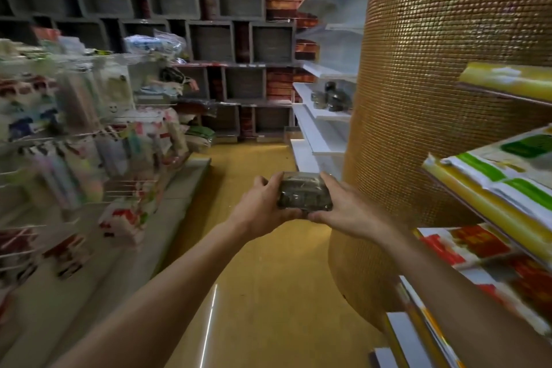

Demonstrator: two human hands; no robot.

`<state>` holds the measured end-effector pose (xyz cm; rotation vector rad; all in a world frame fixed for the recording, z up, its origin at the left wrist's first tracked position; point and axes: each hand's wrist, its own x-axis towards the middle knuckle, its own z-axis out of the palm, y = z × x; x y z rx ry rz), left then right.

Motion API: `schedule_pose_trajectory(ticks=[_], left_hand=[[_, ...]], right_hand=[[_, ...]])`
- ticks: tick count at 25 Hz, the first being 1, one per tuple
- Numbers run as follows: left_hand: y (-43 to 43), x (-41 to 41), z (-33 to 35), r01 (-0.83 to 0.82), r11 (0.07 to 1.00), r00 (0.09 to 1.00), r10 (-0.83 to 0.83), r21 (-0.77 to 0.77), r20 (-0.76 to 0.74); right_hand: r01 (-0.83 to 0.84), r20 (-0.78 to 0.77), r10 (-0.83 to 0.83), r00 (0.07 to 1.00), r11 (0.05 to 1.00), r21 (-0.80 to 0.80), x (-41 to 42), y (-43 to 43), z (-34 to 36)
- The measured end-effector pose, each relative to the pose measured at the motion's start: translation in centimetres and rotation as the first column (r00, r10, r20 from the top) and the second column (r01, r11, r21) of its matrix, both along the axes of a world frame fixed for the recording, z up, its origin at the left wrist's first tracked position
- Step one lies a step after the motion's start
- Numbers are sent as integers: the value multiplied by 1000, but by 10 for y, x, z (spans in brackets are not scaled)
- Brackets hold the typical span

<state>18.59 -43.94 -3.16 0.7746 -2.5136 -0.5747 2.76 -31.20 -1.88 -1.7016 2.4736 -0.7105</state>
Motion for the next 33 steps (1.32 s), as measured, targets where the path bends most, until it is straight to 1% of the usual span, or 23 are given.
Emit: schedule_pose_trajectory(ticks=[5, 9, 13, 16, 19, 22, 27, 30, 33], left_hand=[[-32, -47, -15, 5, 999, 1000, -7, 48, 29], [-65, -88, -1, -29, 999, 999, 28, 38, 31], [-93, -117, 16, -74, 997, 997, 74, -7, -17], [-116, -131, 21, -84, 996, 996, 83, -14, -37], [-142, -141, 14, -82, 997, 996, 82, -2, -32], [-175, -145, -3, -86, 996, 996, 86, 17, -6], [-248, -147, -28, -64, 997, 997, 62, 43, 43], [-299, -152, -24, -59, 998, 997, 58, 37, 45], [-348, -159, -11, -35, 999, 999, 34, 13, 18]], right_hand=[[-37, 34, 36, 999, 999, 36, -50, -36, -13], [-65, 40, 64, 997, 998, 25, -95, -71, -1], [-88, 9, 88, 996, 996, -7, -129, -106, 17], [-95, 5, 96, 995, 995, -27, -147, -130, 18], [-121, 11, 122, 993, 992, -28, -160, -158, 9], [-134, 47, 134, 990, 991, 3, -167, -194, -9], [-134, 57, 131, 990, 989, 61, -170, -265, -31], [-119, 66, 115, 991, 991, 65, -172, -313, -29], [-81, 61, 79, 995, 996, 33, -177, -359, -17]])
